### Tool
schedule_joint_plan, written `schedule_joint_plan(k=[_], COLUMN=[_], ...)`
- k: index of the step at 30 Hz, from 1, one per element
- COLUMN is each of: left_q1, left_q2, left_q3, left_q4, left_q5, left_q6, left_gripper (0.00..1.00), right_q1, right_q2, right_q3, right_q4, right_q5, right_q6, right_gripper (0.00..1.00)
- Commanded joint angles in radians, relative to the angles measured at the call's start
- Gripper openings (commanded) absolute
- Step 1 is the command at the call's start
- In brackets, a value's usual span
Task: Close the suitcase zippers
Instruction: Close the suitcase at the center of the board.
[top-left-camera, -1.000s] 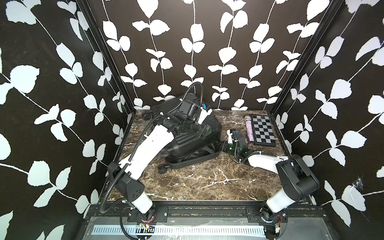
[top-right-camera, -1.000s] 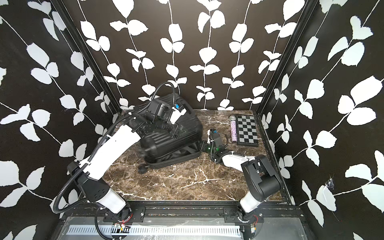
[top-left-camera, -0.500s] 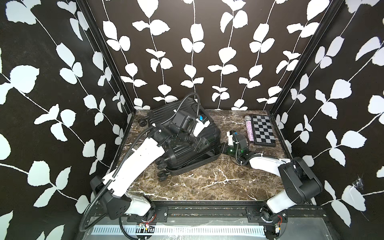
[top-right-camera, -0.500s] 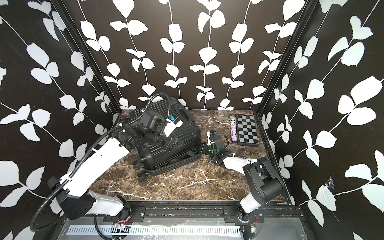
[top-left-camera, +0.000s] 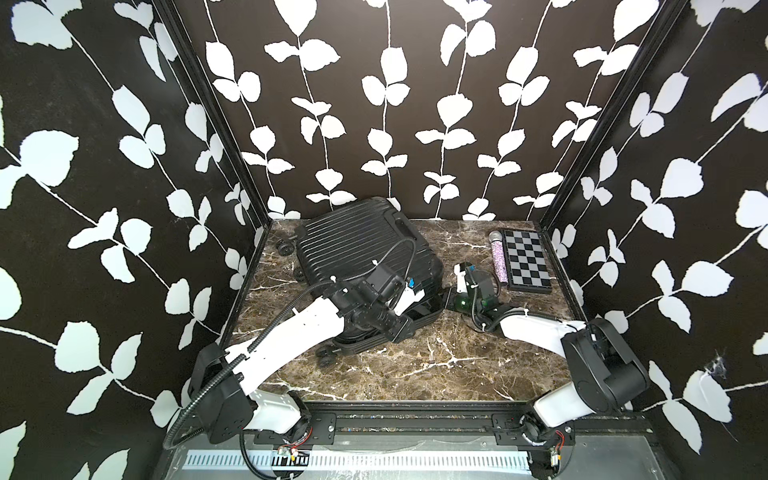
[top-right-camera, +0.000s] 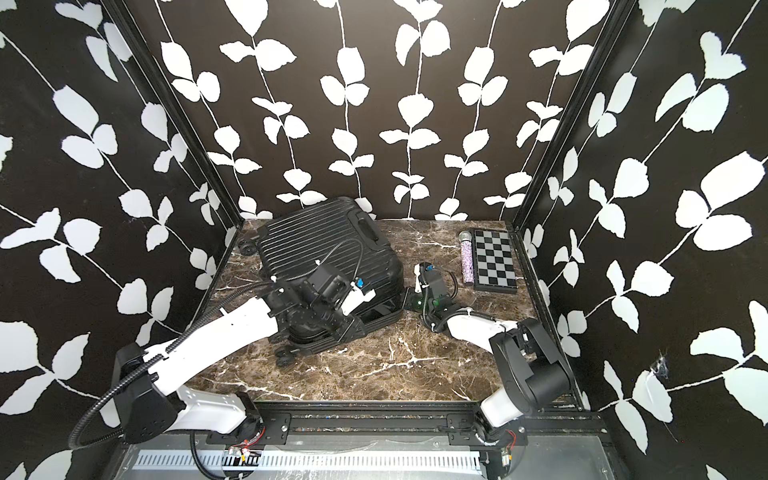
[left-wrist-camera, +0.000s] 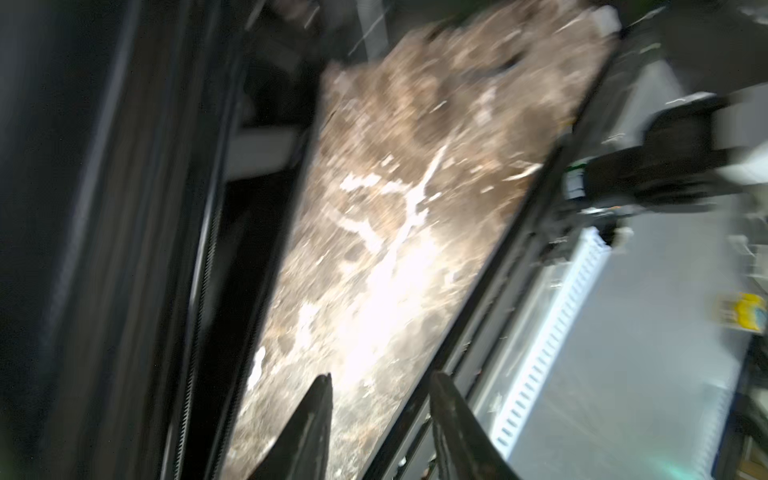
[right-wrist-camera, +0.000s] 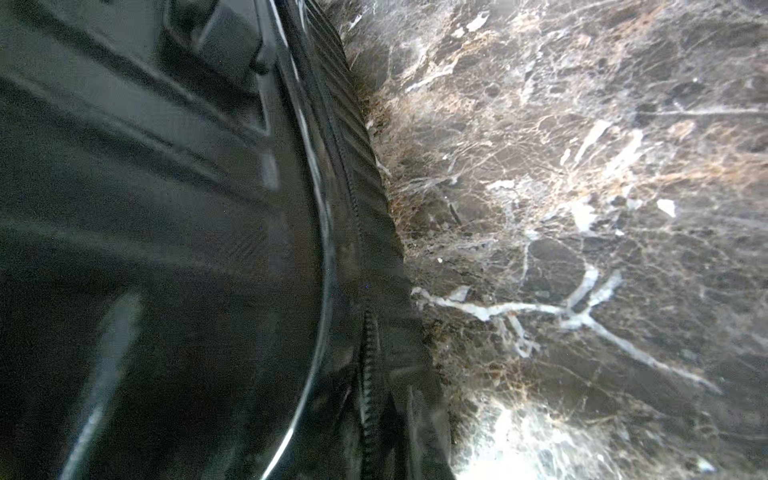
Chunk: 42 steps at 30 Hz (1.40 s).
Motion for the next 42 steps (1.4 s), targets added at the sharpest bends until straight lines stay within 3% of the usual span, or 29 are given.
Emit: schedule_joint_plan(k=[1, 7, 12, 16, 19, 26, 29, 34, 38, 42], left_q1=[-0.003, -0.001, 0.023, 0.06, 0.087, 0.164, 0.237, 0.245, 0.238, 0.149], left_q2=[-0.065, -0.092, -0.125, -0.155, -0.191, -0.289, -0.334, -0.365, -0.244, -0.06], left_q3=[-0.051, -0.123, -0.196, -0.257, -0.291, -0.356, -0.354, -0.196, 0.032, 0.27], left_q4=[0.015, -0.027, -0.01, 0.012, 0.016, 0.011, 0.001, -0.04, -0.094, -0.105], left_q5=[-0.231, -0.559, -0.716, -0.763, -0.781, -0.854, -0.855, -0.774, -0.629, -0.698], left_q6=[-0.086, -0.176, -0.227, -0.256, -0.278, -0.31, -0.298, -0.17, -0.108, -0.14], left_gripper=[0.4, 0.42, 0.42, 0.43, 0.43, 0.49, 0.49, 0.52, 0.54, 0.57], right_q1=[0.022, 0.054, 0.109, 0.147, 0.153, 0.153, 0.15, 0.12, 0.068, 0.052], right_q2=[-0.042, -0.106, -0.141, -0.196, -0.269, -0.419, -0.437, -0.423, -0.401, -0.4], right_q3=[-0.06, -0.106, -0.13, -0.122, -0.111, -0.09, -0.086, -0.058, -0.069, -0.074], right_q4=[-0.05, -0.07, -0.061, -0.075, -0.119, -0.26, -0.307, -0.378, -0.36, -0.368], right_q5=[-0.048, -0.04, -0.053, -0.031, 0.021, 0.198, 0.256, 0.273, 0.233, 0.221], right_q6=[0.003, -0.024, -0.019, -0.013, -0.018, -0.05, -0.075, -0.117, -0.115, -0.127], right_gripper=[0.03, 0.03, 0.09, 0.2, 0.37, 0.47, 0.5, 0.51, 0.51, 0.52])
